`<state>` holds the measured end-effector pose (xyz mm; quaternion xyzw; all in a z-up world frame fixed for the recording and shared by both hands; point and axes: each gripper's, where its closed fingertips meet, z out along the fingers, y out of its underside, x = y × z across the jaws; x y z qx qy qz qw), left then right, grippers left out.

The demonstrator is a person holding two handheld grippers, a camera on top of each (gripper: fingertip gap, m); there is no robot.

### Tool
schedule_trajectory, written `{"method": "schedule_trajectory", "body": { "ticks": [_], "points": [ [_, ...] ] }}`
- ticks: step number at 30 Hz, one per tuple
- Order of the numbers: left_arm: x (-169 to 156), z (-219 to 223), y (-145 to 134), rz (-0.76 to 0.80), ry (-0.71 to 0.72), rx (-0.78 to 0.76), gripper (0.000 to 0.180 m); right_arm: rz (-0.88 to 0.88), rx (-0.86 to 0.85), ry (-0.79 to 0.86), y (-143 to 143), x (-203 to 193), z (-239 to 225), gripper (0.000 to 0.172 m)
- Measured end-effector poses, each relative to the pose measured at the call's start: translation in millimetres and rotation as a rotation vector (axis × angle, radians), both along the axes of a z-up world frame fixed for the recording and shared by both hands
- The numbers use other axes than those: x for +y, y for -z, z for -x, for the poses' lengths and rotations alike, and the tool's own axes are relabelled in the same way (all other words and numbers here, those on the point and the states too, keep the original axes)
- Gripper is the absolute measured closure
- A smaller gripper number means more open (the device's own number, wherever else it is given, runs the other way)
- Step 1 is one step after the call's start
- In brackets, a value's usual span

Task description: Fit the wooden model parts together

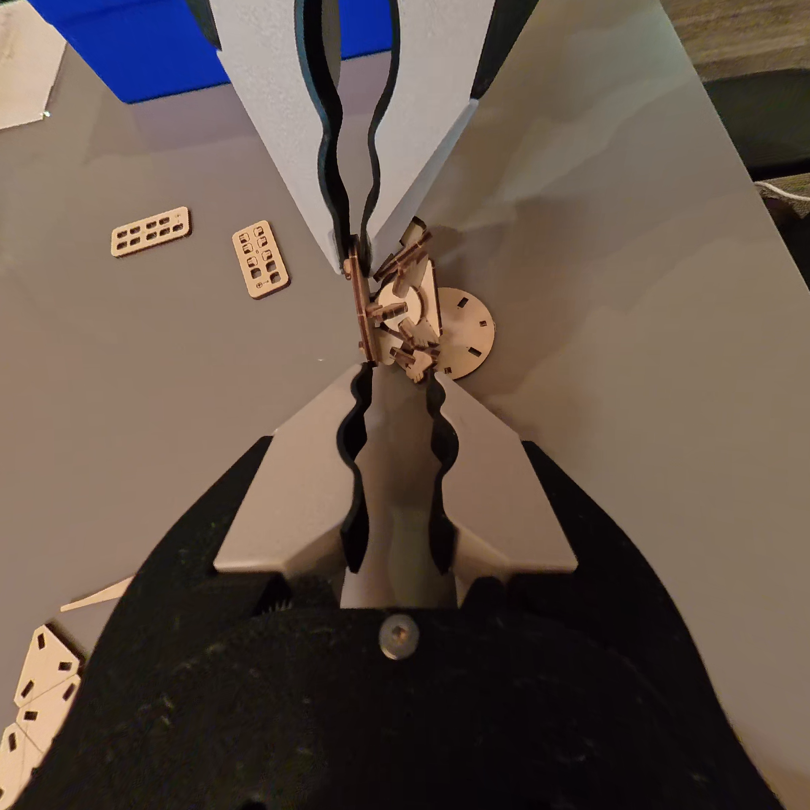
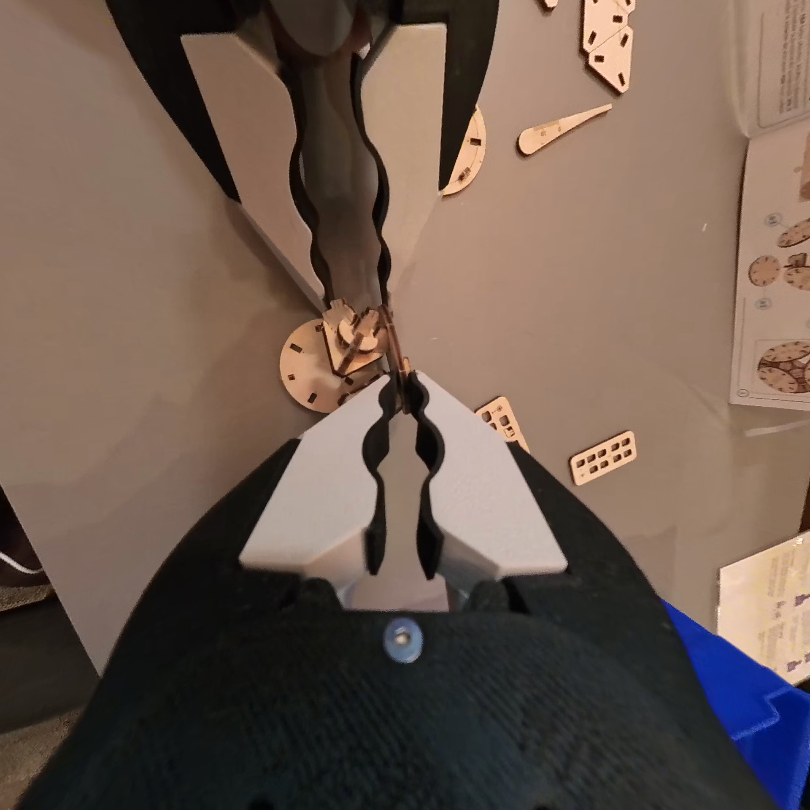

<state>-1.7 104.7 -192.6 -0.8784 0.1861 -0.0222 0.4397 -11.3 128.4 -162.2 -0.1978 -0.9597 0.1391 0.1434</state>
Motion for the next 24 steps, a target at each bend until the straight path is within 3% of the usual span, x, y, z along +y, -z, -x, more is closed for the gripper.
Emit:
{"method": "schedule_trajectory", "body": {
  "ticks": [13, 19, 24],
  "points": [
    [6.9, -1.4, -0.3, -0.036, 0.007, 0.101, 0.160, 0.009, 0.019, 0.016, -0.2, 6.0, -1.8, 0.169],
    [6.7, -1.3, -1.3, -0.037, 0.003, 0.063, 0.159, 0.020, 0.027, 0.006, -0.4, 6.4, -1.5, 0.169],
    [6.8, -4.3, 0.5, -0.037, 0.020, 0.091, 0.147, 0.021, 0.027, -0.001, 0.1, 8.3, -0.1, 0.168]
  ]
}}
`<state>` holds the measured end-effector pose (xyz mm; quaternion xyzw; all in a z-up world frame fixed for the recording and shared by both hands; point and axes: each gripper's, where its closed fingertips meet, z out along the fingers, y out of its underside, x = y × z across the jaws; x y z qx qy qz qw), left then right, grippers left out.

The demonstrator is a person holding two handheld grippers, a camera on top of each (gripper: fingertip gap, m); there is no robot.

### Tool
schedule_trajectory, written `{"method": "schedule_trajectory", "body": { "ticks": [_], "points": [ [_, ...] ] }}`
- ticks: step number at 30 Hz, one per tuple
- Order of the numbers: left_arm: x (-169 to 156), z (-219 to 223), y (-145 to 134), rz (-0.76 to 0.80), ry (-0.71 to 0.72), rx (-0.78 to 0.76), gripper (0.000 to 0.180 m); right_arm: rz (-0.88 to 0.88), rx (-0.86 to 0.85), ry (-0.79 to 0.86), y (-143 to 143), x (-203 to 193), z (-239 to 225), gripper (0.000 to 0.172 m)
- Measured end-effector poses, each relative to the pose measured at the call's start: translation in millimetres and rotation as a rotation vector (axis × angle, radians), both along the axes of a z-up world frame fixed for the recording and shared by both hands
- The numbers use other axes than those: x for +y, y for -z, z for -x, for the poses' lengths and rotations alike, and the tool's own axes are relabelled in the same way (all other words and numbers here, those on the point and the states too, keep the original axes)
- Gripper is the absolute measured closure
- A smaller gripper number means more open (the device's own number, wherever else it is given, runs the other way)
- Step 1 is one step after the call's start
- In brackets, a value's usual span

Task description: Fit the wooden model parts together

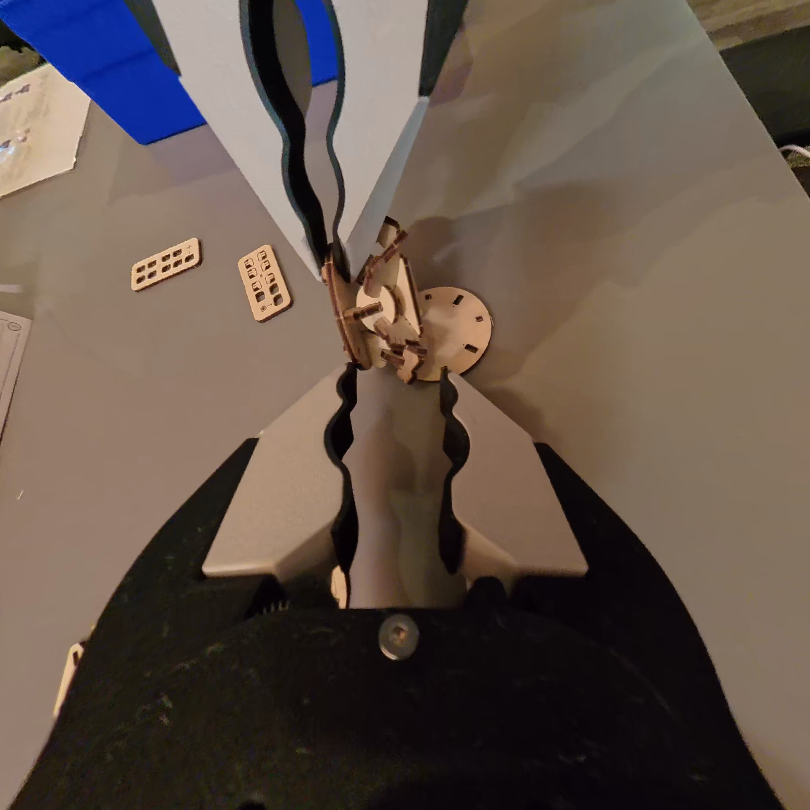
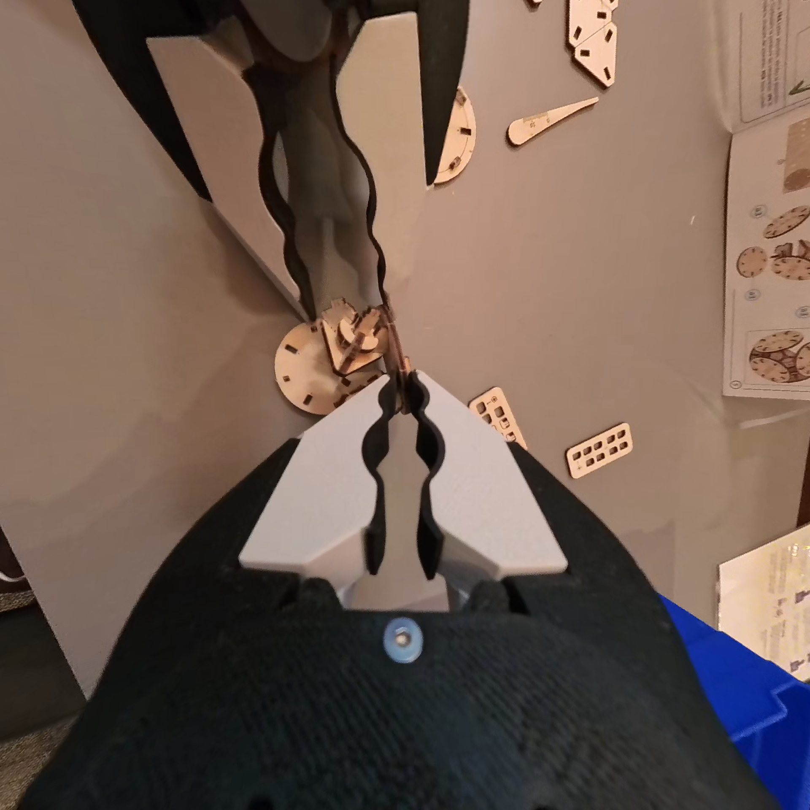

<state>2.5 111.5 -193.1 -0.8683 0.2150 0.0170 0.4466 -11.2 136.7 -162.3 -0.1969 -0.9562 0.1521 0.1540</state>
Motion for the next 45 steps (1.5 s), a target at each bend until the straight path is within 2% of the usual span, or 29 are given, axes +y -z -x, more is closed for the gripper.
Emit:
{"method": "schedule_trajectory", "body": {
  "ticks": [10, 17, 36, 45],
  "points": [
    [5, 1, -13, -0.069, -0.011, -0.060, 0.142, 0.013, 0.033, -0.005, -1, -2, -2, 0.169],
    [11, 0, -5, -0.067, 0.006, 0.076, 0.148, 0.020, 0.024, 0.001, -1, -2, -3, 0.169],
    [17, 1, -6, -0.091, -0.018, 0.203, 0.148, -0.002, 0.072, 0.010, -2, 2, -4, 0.168],
    [-3, 9, 2, 0.021, -0.016, 0.093, 0.135, -0.009, 0.060, -0.005, -2, 7, -6, 0.169]
  ]
}}
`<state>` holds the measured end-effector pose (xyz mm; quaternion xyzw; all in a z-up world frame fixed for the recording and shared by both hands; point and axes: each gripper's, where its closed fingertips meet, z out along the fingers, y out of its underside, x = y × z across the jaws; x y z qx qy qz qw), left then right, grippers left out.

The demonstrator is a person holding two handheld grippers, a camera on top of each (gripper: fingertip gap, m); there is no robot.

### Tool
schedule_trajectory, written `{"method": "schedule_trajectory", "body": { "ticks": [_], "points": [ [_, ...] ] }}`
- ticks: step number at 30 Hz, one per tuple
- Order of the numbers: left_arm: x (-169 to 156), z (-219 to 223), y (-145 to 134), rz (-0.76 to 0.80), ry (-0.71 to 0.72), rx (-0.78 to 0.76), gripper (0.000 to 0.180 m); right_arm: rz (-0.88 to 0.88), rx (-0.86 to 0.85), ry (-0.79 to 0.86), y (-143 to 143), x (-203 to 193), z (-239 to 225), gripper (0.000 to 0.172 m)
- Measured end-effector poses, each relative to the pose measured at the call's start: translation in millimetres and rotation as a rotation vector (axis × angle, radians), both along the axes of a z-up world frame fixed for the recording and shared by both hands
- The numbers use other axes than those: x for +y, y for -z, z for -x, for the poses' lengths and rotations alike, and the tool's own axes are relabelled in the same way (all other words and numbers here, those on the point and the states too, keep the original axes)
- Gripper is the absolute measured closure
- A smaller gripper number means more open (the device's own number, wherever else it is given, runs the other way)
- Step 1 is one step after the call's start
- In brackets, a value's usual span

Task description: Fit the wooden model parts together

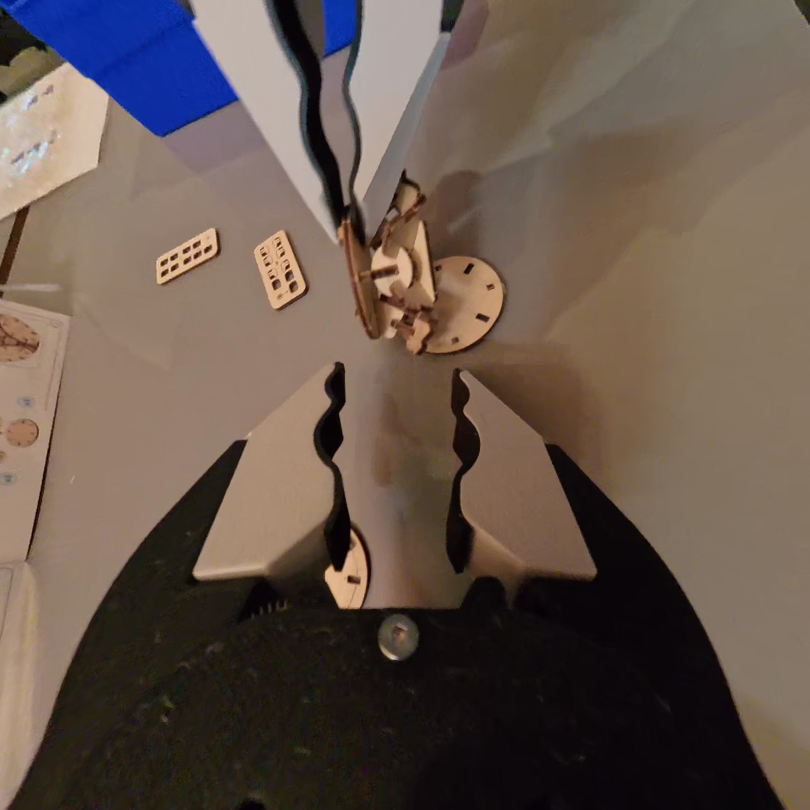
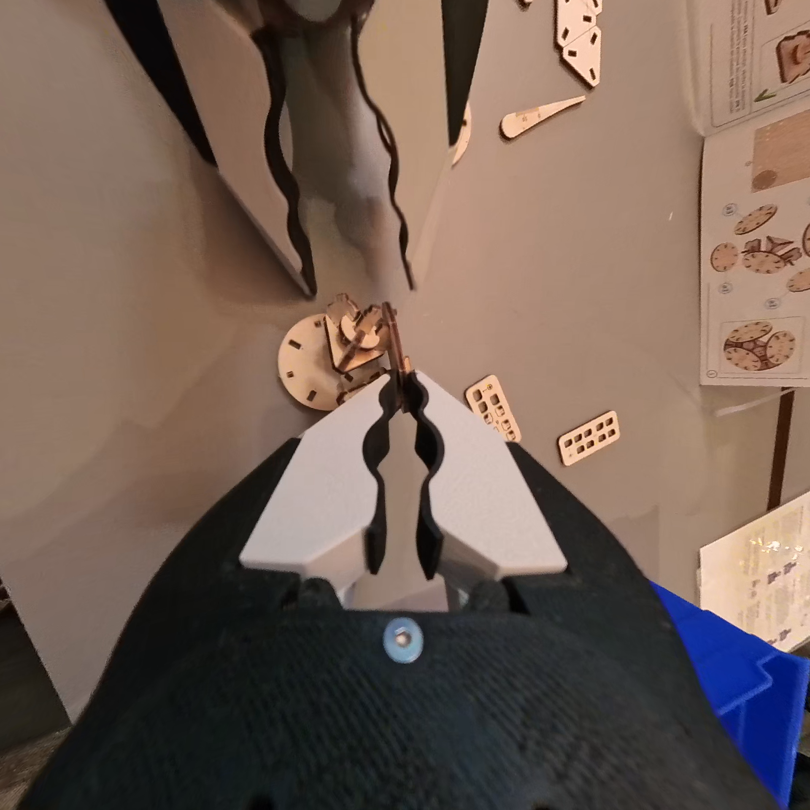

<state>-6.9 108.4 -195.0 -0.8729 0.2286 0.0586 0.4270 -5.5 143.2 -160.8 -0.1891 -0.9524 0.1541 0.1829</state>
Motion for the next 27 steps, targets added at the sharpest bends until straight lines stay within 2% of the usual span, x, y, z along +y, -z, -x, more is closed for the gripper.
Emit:
{"method": "schedule_trajectory", "body": {
  "ticks": [14, 27],
  "points": [
    [0, 3, 8, 0.038, -0.023, -0.052, 0.137, -0.133, 0.031, -0.014, -1, -4, 5, 0.170],
    [1, 4, 9, 0.040, -0.028, -0.054, 0.136, -0.167, -0.065, 0.002, -1, -4, 5, 0.170]
  ]
}}
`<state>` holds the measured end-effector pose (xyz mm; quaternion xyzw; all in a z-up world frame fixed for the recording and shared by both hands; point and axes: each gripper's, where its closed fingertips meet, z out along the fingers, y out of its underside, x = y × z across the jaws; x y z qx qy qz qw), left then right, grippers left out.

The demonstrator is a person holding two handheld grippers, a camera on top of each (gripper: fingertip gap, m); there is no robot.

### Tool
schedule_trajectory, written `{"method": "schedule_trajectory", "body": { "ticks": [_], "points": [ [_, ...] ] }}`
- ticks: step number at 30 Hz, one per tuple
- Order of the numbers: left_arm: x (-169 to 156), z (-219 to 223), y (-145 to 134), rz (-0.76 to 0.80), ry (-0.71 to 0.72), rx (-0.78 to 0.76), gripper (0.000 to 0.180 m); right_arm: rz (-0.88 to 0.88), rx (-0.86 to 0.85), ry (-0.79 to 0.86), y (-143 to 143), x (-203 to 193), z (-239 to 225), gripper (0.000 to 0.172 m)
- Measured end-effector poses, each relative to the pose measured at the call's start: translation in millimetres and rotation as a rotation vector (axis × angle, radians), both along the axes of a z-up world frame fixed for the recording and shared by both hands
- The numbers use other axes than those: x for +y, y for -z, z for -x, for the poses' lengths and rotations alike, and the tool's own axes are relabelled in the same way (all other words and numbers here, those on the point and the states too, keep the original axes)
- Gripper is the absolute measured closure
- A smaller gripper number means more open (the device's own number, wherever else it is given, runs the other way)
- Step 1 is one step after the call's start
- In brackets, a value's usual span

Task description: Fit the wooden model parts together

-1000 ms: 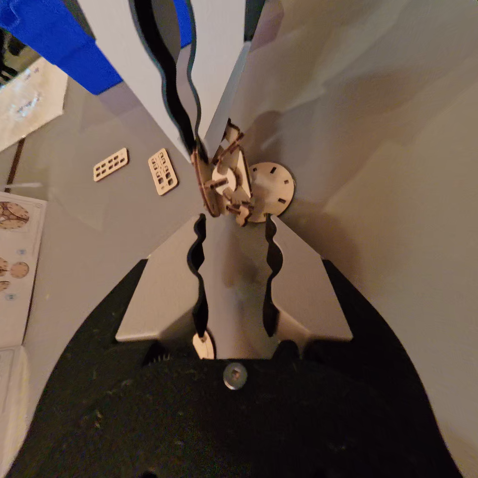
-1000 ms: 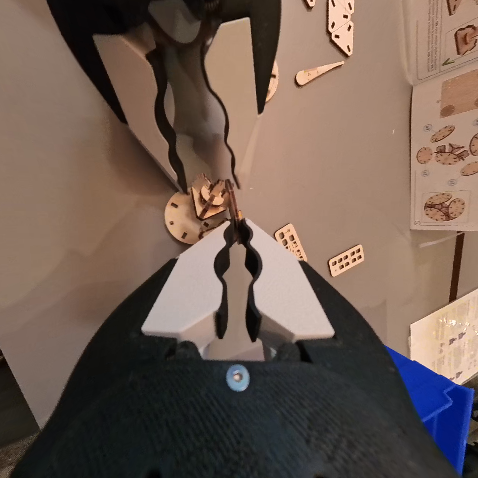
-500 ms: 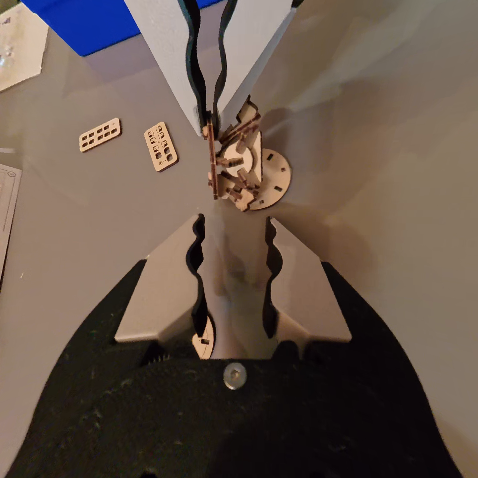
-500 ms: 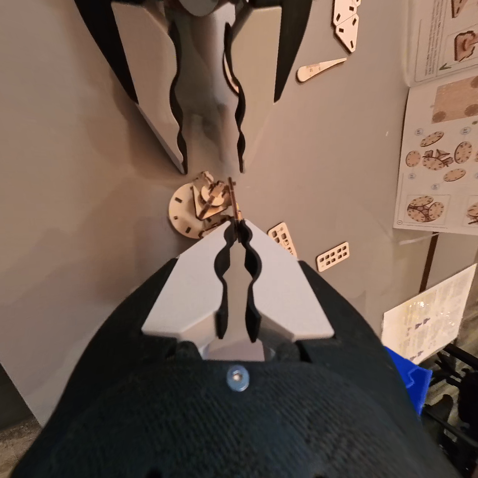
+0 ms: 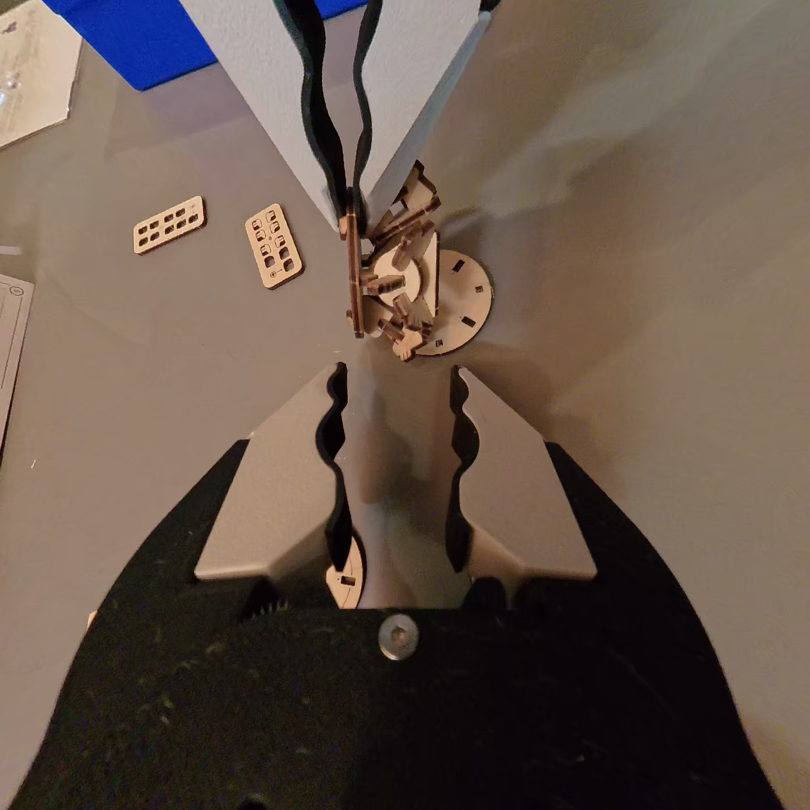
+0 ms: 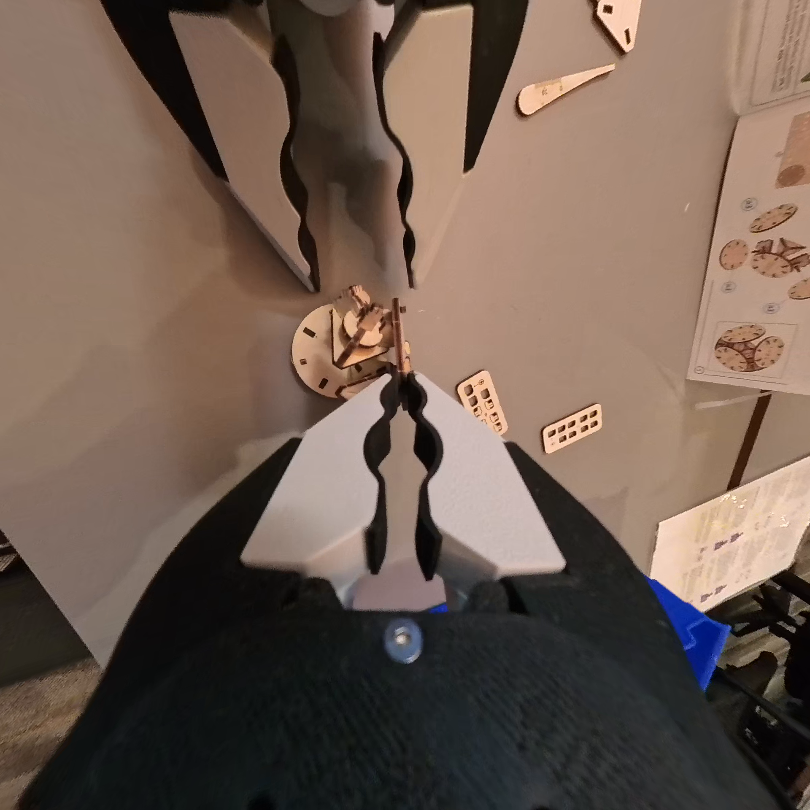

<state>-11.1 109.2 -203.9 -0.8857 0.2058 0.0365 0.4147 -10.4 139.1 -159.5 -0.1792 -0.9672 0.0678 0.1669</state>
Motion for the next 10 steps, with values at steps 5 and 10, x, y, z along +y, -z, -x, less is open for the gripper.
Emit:
{"method": "schedule_trajectory", "body": {
  "ticks": [5, 10],
  "points": [
    [0.3, 0.3, -0.1, -0.001, -0.001, 0.002, 0.136, -0.002, -0.027, 0.006, 0.1, 0.8, -0.4, 0.171],
    [0.5, 0.5, 0.0, -0.001, -0.002, 0.004, 0.137, 0.048, -0.041, 0.015, 0.7, 1.1, -2.2, 0.171]
  ]
}}
